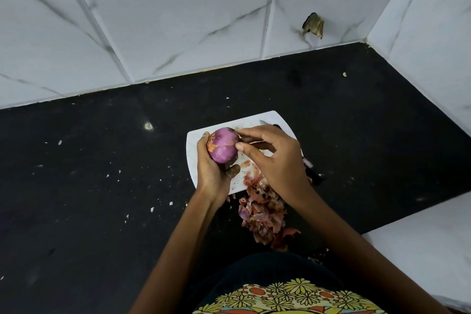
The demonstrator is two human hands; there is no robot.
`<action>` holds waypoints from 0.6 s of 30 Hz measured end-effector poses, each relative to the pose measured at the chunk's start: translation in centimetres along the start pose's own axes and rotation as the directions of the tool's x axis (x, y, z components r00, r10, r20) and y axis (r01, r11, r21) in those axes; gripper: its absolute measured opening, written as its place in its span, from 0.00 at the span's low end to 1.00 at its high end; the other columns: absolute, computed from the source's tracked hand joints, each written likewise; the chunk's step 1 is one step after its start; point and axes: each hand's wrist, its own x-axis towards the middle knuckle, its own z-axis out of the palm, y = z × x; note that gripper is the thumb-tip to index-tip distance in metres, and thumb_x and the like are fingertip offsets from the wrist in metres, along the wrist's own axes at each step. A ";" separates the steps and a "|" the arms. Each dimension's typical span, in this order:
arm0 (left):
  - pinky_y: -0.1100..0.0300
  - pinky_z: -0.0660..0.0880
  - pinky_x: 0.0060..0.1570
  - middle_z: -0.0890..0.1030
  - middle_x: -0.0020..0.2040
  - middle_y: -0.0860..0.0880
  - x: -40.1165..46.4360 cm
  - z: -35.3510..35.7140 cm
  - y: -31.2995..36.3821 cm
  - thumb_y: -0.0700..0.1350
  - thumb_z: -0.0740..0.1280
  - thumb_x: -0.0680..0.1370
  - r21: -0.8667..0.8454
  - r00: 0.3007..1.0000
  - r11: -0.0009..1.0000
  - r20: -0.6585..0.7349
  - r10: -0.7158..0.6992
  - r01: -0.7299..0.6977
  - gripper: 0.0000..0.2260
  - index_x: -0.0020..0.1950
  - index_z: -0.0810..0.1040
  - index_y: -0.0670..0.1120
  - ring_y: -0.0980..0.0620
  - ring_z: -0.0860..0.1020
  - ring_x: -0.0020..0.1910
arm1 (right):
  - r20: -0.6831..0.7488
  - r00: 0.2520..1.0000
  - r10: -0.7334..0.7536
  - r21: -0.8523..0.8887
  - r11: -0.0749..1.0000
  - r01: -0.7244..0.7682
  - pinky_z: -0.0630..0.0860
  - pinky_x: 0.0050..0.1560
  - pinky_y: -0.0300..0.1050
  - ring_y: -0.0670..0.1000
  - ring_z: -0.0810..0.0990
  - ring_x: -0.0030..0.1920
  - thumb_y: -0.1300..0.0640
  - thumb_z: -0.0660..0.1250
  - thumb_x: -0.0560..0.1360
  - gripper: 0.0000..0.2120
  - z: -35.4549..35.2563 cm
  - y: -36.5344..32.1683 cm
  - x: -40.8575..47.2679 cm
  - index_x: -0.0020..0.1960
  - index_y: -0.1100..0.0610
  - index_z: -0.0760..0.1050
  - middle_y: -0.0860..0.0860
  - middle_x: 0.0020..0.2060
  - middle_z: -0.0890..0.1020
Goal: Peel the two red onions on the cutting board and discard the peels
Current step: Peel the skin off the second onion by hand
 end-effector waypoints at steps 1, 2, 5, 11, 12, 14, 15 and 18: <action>0.65 0.67 0.25 0.78 0.34 0.51 0.0 0.0 0.0 0.57 0.54 0.80 -0.002 1.000 1.000 0.004 -0.001 0.001 0.18 0.47 0.77 0.46 0.57 0.71 0.31 | -0.006 0.999 -0.039 -0.028 0.999 0.039 0.77 0.51 0.34 0.43 0.81 0.49 0.64 0.72 0.72 0.09 0.1 0.1 0.0 0.52 0.61 0.82 0.50 0.46 0.83; 0.65 0.67 0.25 0.78 0.34 0.52 0.1 0.0 -0.1 0.57 0.54 0.80 -0.003 1.000 1.000 0.003 -0.004 0.004 0.18 0.48 0.77 0.46 0.57 0.72 0.31 | -0.014 0.997 -0.076 -0.057 0.996 0.075 0.76 0.52 0.33 0.44 0.80 0.50 0.64 0.72 0.71 0.09 0.2 0.2 0.0 0.51 0.62 0.82 0.53 0.46 0.83; 0.65 0.68 0.27 0.78 0.34 0.52 0.1 0.1 -0.1 0.58 0.54 0.79 -0.004 1.000 1.000 -0.017 -0.011 0.010 0.18 0.50 0.75 0.46 0.57 0.73 0.31 | -0.040 0.988 -0.148 -0.134 0.981 0.142 0.73 0.54 0.31 0.45 0.80 0.50 0.66 0.72 0.70 0.07 0.6 0.5 -0.3 0.48 0.63 0.83 0.55 0.46 0.83; 0.65 0.68 0.26 0.78 0.35 0.51 0.1 0.0 -0.5 0.58 0.52 0.80 0.002 1.000 1.000 -0.019 0.000 0.000 0.19 0.50 0.75 0.46 0.57 0.73 0.32 | -0.030 0.981 -0.189 -0.188 0.966 0.180 0.72 0.54 0.29 0.45 0.79 0.49 0.68 0.71 0.70 0.05 0.6 0.5 -0.4 0.45 0.64 0.82 0.55 0.45 0.83; 0.65 0.68 0.26 0.78 0.35 0.51 0.1 0.1 -0.5 0.58 0.51 0.81 0.004 1.000 1.000 -0.013 0.005 -0.005 0.19 0.50 0.76 0.46 0.57 0.73 0.32 | -0.015 0.984 -0.175 -0.171 0.971 0.170 0.73 0.53 0.30 0.45 0.79 0.49 0.68 0.71 0.70 0.04 0.5 0.5 -0.3 0.45 0.64 0.82 0.55 0.45 0.83; 0.66 0.69 0.25 0.79 0.34 0.51 0.0 0.2 -0.6 0.57 0.50 0.82 0.012 1.000 1.000 -0.001 0.009 -0.009 0.21 0.48 0.77 0.47 0.58 0.73 0.31 | 0.009 0.999 -0.047 -0.042 0.998 0.047 0.76 0.52 0.33 0.44 0.80 0.50 0.67 0.71 0.72 0.04 0.3 0.2 -0.3 0.46 0.63 0.81 0.53 0.48 0.82; 0.66 0.69 0.25 0.79 0.34 0.51 0.1 0.3 -0.5 0.57 0.49 0.82 0.019 1.000 1.000 0.004 0.008 -0.008 0.22 0.47 0.77 0.47 0.58 0.74 0.31 | 0.021 0.997 0.069 0.072 0.995 -0.071 0.77 0.51 0.36 0.44 0.80 0.51 0.66 0.71 0.72 0.04 0.2 -0.1 -0.3 0.47 0.62 0.81 0.51 0.48 0.81; 0.66 0.70 0.25 0.80 0.34 0.51 0.0 0.5 -0.4 0.56 0.48 0.83 0.034 1.000 0.999 0.019 0.010 -0.010 0.20 0.49 0.76 0.48 0.56 0.75 0.34 | 0.068 0.916 0.396 0.364 0.845 -0.392 0.79 0.48 0.41 0.46 0.81 0.48 0.62 0.68 0.76 0.05 0.2 -0.6 -0.2 0.51 0.60 0.79 0.47 0.46 0.82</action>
